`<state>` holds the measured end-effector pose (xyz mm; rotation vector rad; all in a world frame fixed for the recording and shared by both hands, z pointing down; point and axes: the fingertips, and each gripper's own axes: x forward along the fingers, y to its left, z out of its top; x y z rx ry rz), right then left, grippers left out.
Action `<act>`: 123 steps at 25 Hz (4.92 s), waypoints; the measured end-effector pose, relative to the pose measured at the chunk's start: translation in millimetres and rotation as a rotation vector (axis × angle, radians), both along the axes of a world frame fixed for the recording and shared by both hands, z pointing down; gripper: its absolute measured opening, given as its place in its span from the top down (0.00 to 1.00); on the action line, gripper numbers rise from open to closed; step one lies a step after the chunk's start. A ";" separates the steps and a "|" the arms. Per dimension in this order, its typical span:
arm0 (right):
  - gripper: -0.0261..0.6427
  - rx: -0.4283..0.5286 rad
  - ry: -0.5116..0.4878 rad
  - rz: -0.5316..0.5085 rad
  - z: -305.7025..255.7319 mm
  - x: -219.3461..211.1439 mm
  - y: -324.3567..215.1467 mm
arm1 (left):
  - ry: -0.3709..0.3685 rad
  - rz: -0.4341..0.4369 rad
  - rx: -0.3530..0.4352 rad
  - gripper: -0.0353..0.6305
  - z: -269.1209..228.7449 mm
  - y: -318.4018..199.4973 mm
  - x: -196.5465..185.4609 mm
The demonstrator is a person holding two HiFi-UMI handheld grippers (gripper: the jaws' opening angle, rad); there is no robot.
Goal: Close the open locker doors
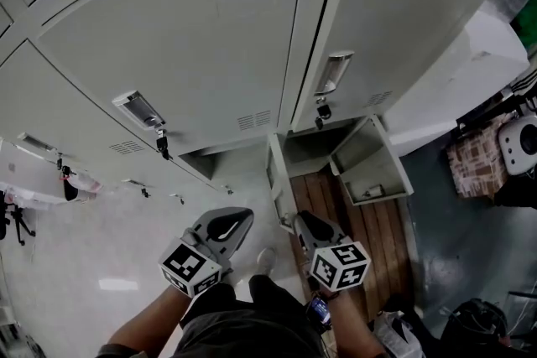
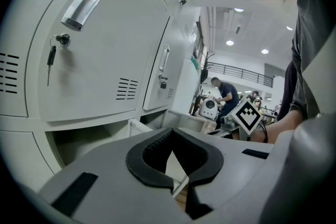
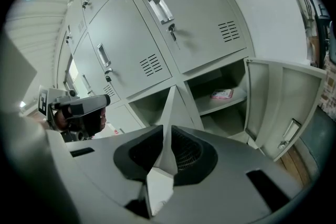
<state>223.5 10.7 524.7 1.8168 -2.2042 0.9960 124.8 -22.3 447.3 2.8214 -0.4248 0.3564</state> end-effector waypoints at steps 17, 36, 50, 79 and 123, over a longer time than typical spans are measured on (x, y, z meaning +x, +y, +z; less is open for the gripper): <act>0.91 -0.009 0.006 -0.044 0.2 -55.4 -15.2 | -0.009 -0.044 -0.012 0.93 14.5 -16.4 -55.0; 0.91 -0.033 0.019 0.021 -2.2 -111.5 -44.2 | 0.006 -0.009 -0.010 0.93 7.2 -50.2 -119.1; 0.91 -0.029 0.019 0.028 -3.3 -143.8 -75.7 | 0.009 -0.023 -0.011 0.93 8.2 -72.5 -159.0; 0.91 -0.011 0.041 0.027 -4.1 -183.9 -146.5 | 0.003 -0.080 -0.028 0.93 15.6 -114.7 -221.5; 0.92 -0.058 0.021 -0.105 14.6 -203.5 -200.6 | -0.004 -0.197 -0.023 0.93 10.5 -148.6 -230.8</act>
